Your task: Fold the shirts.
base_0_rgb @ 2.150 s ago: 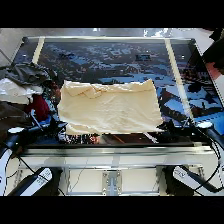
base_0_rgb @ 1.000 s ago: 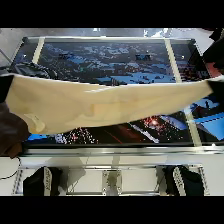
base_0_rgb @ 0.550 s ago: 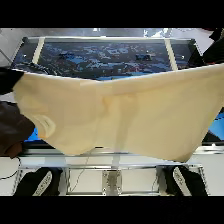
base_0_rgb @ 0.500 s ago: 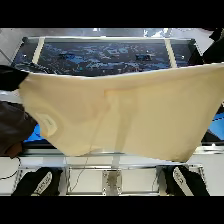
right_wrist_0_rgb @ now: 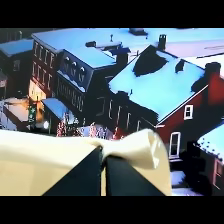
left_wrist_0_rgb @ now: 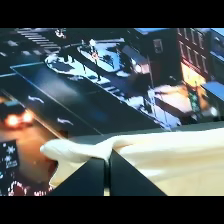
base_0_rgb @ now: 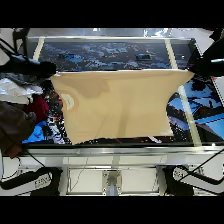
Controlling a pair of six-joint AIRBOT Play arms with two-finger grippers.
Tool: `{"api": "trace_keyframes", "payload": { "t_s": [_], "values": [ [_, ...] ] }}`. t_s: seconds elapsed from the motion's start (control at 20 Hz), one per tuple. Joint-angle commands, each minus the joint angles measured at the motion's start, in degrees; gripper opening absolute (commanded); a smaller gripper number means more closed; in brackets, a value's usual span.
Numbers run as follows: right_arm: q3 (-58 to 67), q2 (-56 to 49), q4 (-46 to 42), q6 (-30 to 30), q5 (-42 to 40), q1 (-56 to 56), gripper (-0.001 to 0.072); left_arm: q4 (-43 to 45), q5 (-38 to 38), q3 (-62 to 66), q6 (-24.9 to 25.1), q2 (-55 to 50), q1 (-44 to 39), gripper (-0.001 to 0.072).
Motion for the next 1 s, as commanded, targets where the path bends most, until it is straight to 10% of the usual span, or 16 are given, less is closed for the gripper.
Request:
{"api": "trace_keyframes", "payload": {
  "t_s": [0.0,0.05,0.15,0.2,0.55,0.95],
  "values": [
    [0.1,-7.8,0.5,0.2,-8.7,3.0,0.0013,0.5,9.0,0.1,-0.4,-9.7,-0.2,0.0016],
    [0.1,-9.4,1.1,0.8,-12.0,4.0,0.0063,0.6,11.0,0.1,-1.7,-12.0,-0.2,0.0064],
    [0.1,-11.0,2.8,2.6,-18.7,5.7,0.0430,0.6,15.6,0.2,-4.0,-13.9,0.0,0.0637],
    [0.2,-10.8,2.8,2.6,-20.9,6.0,0.0443,0.6,16.8,0.5,-4.8,-13.5,0.5,0.0702],
    [-2.2,-3.4,-16.6,-1.9,8.3,-3.2,0.0406,8.1,6.6,-11.3,-2.1,6.9,9.4,0.0698],
    [-56.6,29.5,3.6,-6.4,-15.9,-16.5,0.0395,-16.4,9.9,-68.5,-18.0,42.9,19.1,0.0698]
  ]
}}
